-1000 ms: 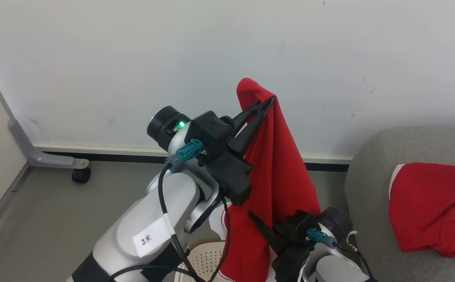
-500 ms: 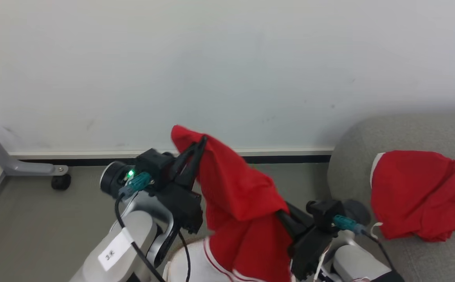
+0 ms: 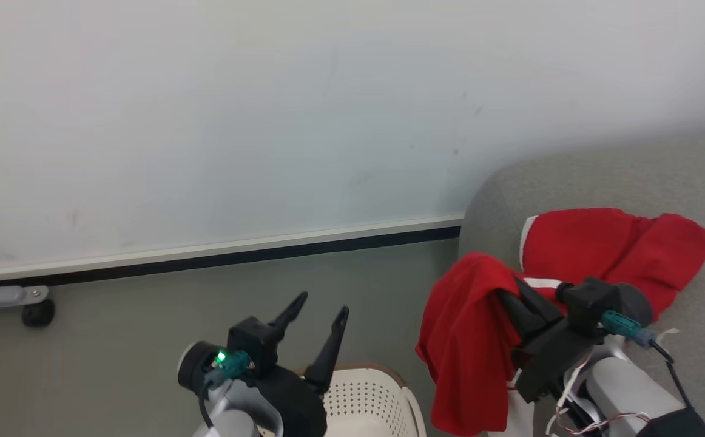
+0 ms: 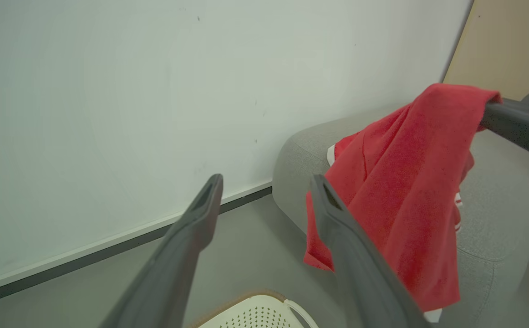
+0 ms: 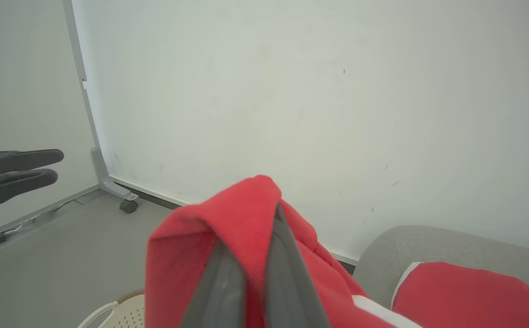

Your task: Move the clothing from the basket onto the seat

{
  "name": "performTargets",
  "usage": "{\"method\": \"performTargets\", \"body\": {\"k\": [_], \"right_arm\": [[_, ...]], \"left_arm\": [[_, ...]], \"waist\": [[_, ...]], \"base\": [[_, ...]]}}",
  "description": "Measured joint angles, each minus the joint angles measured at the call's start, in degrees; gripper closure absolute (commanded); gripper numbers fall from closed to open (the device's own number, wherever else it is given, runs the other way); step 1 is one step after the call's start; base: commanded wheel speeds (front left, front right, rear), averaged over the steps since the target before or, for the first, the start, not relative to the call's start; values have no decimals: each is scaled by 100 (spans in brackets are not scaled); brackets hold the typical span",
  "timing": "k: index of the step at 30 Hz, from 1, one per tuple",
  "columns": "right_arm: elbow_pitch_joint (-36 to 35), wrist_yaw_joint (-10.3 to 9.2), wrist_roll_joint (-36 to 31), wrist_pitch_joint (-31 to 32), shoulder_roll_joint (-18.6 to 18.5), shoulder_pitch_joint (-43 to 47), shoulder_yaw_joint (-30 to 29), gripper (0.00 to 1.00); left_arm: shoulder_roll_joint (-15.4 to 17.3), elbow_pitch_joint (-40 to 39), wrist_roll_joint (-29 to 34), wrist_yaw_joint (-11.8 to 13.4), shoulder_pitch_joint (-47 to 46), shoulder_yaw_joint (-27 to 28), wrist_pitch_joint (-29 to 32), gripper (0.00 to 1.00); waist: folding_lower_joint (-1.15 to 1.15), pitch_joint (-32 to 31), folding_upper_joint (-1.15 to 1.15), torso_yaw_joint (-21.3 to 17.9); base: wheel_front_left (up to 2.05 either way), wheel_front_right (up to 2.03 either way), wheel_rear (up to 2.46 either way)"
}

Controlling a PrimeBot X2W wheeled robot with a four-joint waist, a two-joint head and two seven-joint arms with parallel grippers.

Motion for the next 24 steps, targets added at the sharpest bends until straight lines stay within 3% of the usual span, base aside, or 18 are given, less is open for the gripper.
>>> {"method": "performTargets", "body": {"k": [11,24], "right_arm": [[-648,-349,-44,0,-626,410,-380,100],[-1339,-553,-45,0,-1026,634,-668,100]], "left_arm": [[-160,-59,2,-5,524,-237,-102,0],[-271,-277,55,-2,726,-393,-164,0]], "waist": [[0,29,0,-595],[0,151,0,-1251]], "base": [[0,0,0],[0,0,0]]}}
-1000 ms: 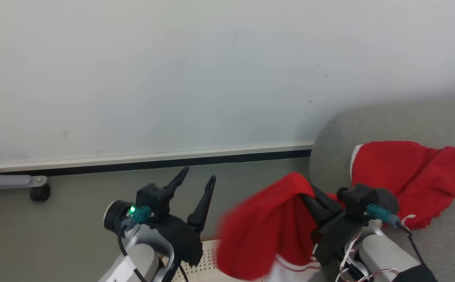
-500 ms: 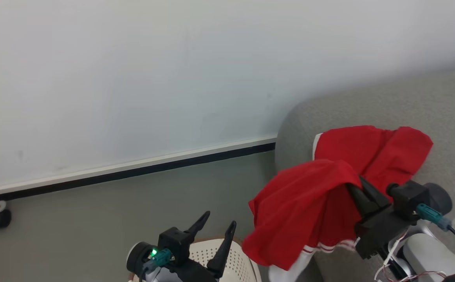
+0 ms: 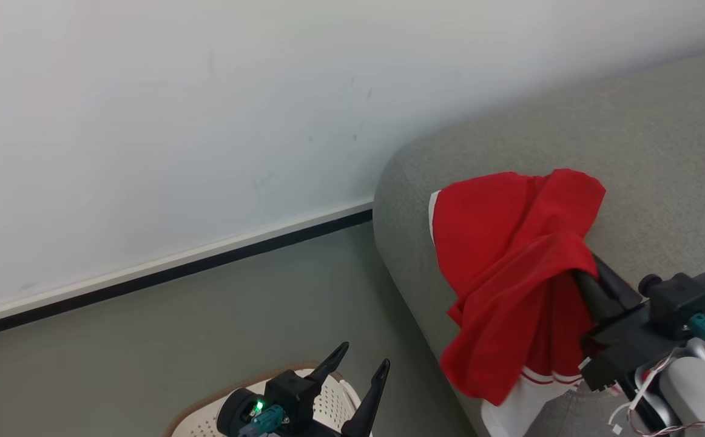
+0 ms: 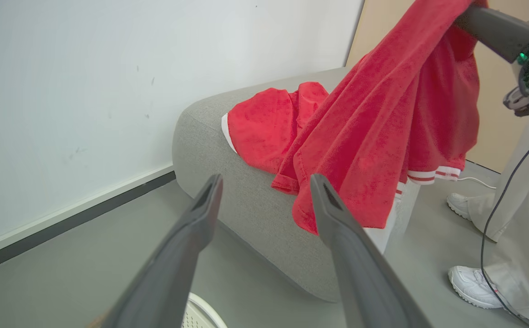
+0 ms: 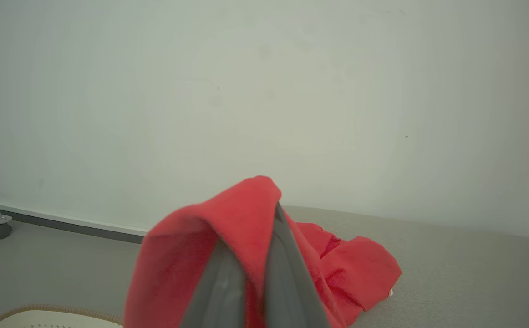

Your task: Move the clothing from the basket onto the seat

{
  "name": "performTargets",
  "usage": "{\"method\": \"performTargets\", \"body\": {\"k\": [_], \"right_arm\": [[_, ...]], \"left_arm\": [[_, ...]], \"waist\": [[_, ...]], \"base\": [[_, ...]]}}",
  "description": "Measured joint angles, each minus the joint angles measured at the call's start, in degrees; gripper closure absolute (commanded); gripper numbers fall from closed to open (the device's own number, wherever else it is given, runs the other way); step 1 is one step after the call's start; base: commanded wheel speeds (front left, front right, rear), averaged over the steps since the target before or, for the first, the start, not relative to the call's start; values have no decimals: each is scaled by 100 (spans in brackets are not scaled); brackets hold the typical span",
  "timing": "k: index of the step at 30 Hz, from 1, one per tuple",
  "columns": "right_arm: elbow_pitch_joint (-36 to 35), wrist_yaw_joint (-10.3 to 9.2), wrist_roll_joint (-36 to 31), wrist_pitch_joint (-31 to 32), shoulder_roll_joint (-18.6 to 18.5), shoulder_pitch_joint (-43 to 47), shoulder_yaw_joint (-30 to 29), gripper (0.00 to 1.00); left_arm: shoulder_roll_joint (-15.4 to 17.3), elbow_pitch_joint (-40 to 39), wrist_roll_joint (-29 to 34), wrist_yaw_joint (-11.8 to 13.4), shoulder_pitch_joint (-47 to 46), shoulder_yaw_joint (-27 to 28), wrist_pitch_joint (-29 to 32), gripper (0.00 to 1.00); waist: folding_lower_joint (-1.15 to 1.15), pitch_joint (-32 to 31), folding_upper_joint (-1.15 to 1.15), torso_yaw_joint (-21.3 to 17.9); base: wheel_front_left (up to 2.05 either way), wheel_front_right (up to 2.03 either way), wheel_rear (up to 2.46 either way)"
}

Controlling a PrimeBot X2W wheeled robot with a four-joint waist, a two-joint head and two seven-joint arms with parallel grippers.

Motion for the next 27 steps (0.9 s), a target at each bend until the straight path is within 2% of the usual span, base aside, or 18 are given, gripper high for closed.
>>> {"method": "performTargets", "body": {"k": [8,15,27], "right_arm": [[-78,-7,59,52,-227,-276,-287,100],[174,103,190,133,-376,-1695,-834,100],[1347,118,265,415,-980,-3602,-1546,100]], "left_arm": [[3,-133,94,2,-20,-25,-40,0],[168,-396,202,53,-194,16,-46,0],[423,-811,455,57,-630,92,-43,0]], "waist": [[0,291,0,-144],[0,674,0,-119],[1,1468,1,205]], "base": [[0,0,0],[0,0,0],[0,0,0]]}}
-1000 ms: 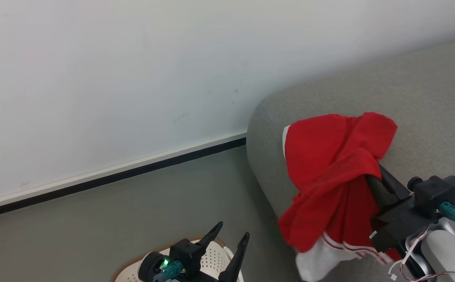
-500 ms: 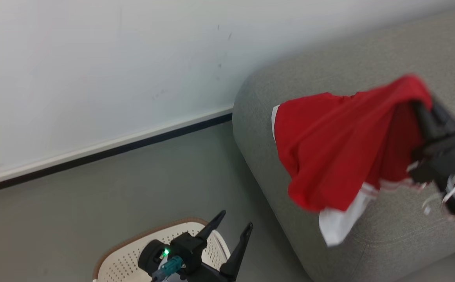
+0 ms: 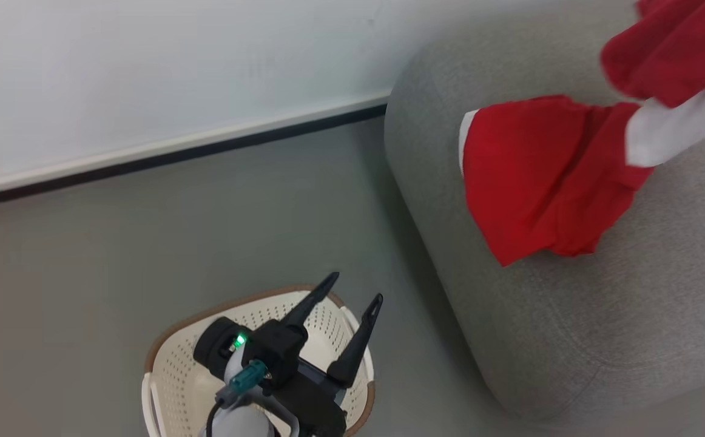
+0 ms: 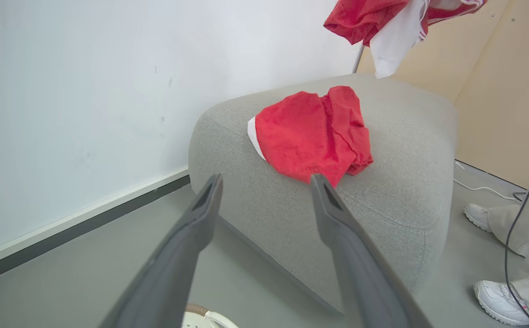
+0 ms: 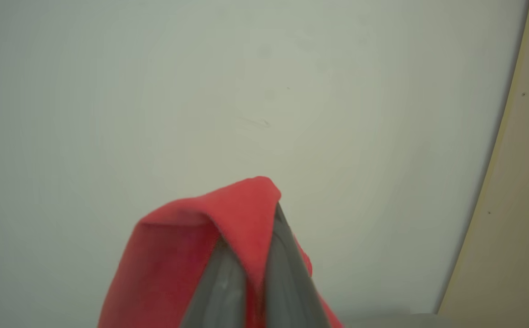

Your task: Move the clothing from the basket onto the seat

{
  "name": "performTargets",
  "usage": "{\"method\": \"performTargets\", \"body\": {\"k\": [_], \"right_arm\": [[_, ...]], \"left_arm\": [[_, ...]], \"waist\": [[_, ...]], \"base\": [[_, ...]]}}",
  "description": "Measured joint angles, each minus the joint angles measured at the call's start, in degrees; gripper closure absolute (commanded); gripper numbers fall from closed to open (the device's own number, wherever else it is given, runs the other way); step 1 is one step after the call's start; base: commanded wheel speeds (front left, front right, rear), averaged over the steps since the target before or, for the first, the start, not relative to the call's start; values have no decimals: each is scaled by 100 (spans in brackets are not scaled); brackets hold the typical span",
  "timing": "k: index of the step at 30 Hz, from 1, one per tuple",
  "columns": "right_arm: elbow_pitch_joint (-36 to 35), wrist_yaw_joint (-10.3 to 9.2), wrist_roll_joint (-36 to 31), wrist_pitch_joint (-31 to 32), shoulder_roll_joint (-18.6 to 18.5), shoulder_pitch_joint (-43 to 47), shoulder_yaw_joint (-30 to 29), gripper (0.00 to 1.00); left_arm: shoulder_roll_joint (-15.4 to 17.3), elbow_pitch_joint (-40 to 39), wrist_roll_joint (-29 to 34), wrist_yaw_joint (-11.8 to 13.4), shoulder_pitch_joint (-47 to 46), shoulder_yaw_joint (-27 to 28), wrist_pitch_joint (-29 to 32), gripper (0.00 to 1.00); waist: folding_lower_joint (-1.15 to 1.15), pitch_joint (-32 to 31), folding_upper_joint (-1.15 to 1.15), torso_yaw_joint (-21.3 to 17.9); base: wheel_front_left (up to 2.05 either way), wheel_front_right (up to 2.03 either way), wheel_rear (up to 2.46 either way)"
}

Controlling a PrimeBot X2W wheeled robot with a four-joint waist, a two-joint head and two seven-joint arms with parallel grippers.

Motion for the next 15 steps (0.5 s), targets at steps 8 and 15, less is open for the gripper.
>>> {"method": "performTargets", "body": {"k": [8,15], "right_arm": [[525,18,-1,86,-242,-463,-130,100],[972,-19,-7,37,-276,-687,-204,100]], "left_arm": [[169,-297,101,47,-270,99,14,0],[297,-590,287,99,-484,148,111,0]], "waist": [[0,500,0,273],[0,1021,0,496]], "base": [[0,0,0],[0,0,0]]}}
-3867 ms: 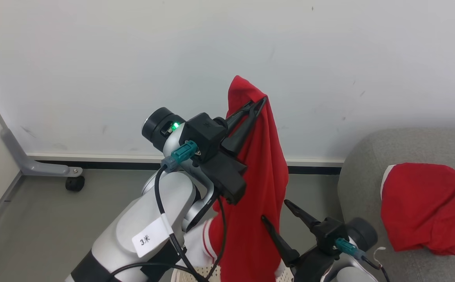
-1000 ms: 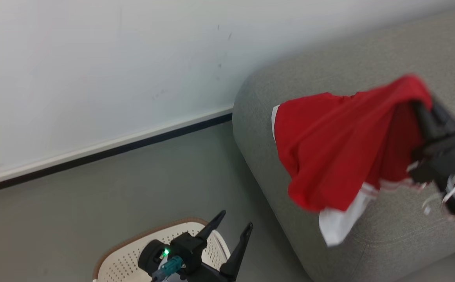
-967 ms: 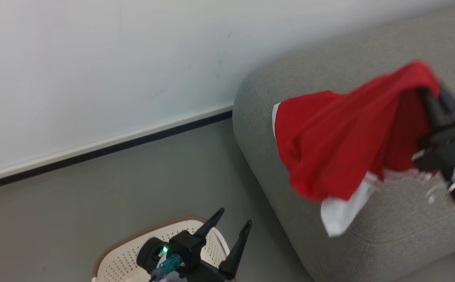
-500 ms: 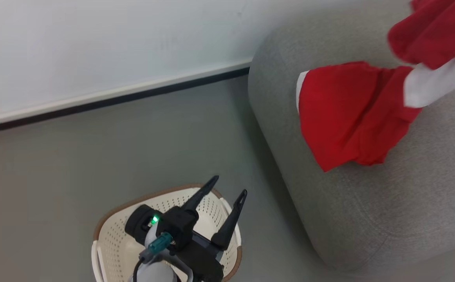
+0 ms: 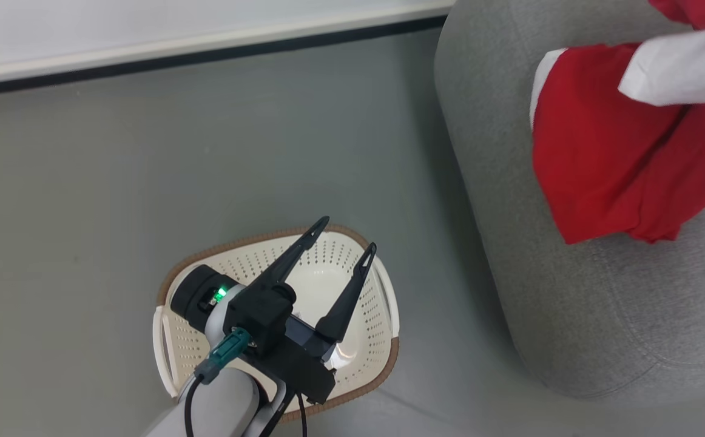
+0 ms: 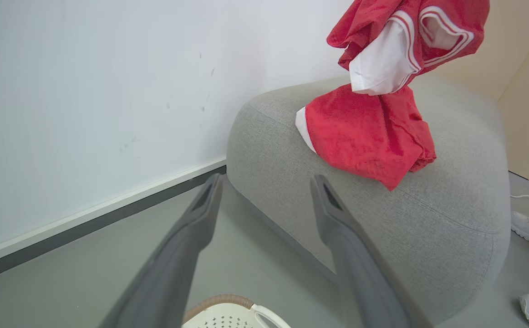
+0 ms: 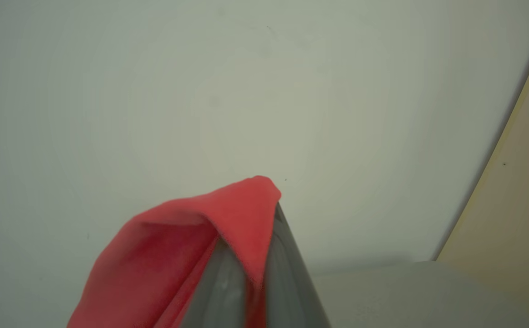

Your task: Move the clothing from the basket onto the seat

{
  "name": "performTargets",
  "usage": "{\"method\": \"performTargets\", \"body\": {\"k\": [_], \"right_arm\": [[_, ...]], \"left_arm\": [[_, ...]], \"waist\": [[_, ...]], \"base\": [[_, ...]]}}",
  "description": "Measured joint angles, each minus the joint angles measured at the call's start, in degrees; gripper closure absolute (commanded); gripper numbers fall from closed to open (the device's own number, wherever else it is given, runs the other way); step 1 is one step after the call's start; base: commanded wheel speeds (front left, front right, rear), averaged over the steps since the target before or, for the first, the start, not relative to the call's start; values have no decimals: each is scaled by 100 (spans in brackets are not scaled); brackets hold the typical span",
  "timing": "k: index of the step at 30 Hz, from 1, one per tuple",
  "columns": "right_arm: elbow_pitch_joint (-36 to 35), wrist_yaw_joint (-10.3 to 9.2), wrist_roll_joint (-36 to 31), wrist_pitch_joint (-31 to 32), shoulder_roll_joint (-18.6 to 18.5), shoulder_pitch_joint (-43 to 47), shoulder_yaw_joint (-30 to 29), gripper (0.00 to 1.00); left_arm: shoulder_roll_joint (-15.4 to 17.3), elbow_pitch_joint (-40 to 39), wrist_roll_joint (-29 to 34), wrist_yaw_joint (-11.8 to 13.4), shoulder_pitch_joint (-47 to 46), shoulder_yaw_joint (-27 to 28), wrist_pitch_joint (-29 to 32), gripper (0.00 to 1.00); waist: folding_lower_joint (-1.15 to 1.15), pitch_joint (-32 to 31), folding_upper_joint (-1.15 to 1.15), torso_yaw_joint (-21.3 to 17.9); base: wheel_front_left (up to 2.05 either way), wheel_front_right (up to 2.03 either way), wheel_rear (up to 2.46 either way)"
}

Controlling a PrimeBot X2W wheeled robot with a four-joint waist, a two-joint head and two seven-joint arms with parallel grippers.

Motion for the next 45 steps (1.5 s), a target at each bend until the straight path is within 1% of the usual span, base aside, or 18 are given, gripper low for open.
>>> {"method": "performTargets", "body": {"k": [4,8,12,18,22,24,25,26,27,28,29,34,38,42,45], "right_arm": [[263,-67,0,-55,123,1,3,100],[597,-89,2,-110,448,60,118,100],[977,-89,8,-172,751,327,241,100],[1475,-31,47,-298,943,576,298,100],[1641,45,47,-343,1059,666,386,99],[1679,60,34,-354,1111,699,425,75],[1699,62,19,-356,1137,713,447,60],[1719,62,-10,-358,1174,726,468,53],[1734,68,-37,-363,1205,741,491,16],[1749,87,-63,-375,1228,755,517,0],[1764,112,-86,-404,1246,774,545,0],[1766,113,-172,-411,1404,1098,637,0],[1736,110,-174,-412,1413,1377,616,0],[1507,102,-197,-412,1424,1790,575,0],[1204,37,-208,-412,1485,2089,566,0]], "left_arm": [[89,-111,47,9,-70,52,22,0],[172,-146,66,49,-109,109,48,0],[163,-137,67,49,-207,109,56,0],[162,-116,83,56,-219,120,56,0],[166,-38,81,100,-214,169,54,0],[172,7,63,101,-199,192,47,0],[175,27,60,101,-187,202,47,0],[178,53,56,101,-175,209,47,0],[176,77,55,101,-163,212,45,0],[170,102,53,101,-155,211,41,0],[164,129,43,101,-151,211,37,0],[103,293,-30,98,-77,212,-4,0],[36,448,-98,98,1,252,-37,0],[-33,575,-187,98,133,307,-63,0],[-65,669,-308,99,242,363,-103,0]], "waist": [[0,286,0,92],[0,541,0,145],[0,717,1,167],[-1,766,0,163],[-1,697,0,141],[-1,652,0,119],[-1,629,0,106],[-1,603,0,90],[-1,576,0,73],[-1,547,0,57],[-1,514,-1,40],[-1,301,0,-37],[-1,73,-1,-83],[-2,-189,-1,-107],[-2,-403,-1,-105]], "base": [[0,0,0],[0,0,0],[0,0,0],[0,0,0],[0,0,0],[0,0,0],[0,0,0],[0,0,0],[0,0,0],[0,0,0],[0,0,0],[0,0,0],[0,0,0],[0,0,0],[0,0,0]]}}
